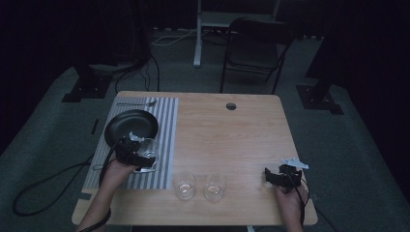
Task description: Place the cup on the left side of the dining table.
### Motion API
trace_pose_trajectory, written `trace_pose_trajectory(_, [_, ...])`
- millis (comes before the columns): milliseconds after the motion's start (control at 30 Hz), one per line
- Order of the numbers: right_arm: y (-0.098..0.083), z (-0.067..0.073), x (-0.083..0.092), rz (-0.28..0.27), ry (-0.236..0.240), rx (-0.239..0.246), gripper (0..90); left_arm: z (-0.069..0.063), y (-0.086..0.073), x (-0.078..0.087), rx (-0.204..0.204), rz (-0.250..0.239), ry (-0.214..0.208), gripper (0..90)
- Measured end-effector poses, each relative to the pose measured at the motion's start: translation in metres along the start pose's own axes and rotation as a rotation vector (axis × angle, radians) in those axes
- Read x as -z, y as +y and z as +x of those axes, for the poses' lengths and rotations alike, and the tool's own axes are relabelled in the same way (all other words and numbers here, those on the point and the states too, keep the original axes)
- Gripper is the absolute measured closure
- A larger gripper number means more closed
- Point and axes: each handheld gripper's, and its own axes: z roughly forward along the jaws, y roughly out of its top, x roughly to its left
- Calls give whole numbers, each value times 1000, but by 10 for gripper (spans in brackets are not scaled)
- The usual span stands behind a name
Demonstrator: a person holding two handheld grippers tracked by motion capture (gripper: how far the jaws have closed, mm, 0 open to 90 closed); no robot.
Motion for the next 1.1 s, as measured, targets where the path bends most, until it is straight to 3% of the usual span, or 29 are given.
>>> trace_pose_trajectory(233, [0,0,0,0,0,0,132,0,-15,6,-6,-28,22,5])
trace_pose_trajectory(533, [0,0,0,0,0,0,132,6,-31,9,39,-55,28,5])
trace_pose_trajectory(867, [0,0,0,0,0,0,132,11,-49,14,58,-65,69,5])
trace_pose_trajectory(1100, [0,0,0,0,0,0,132,13,-65,19,93,-82,85,5])
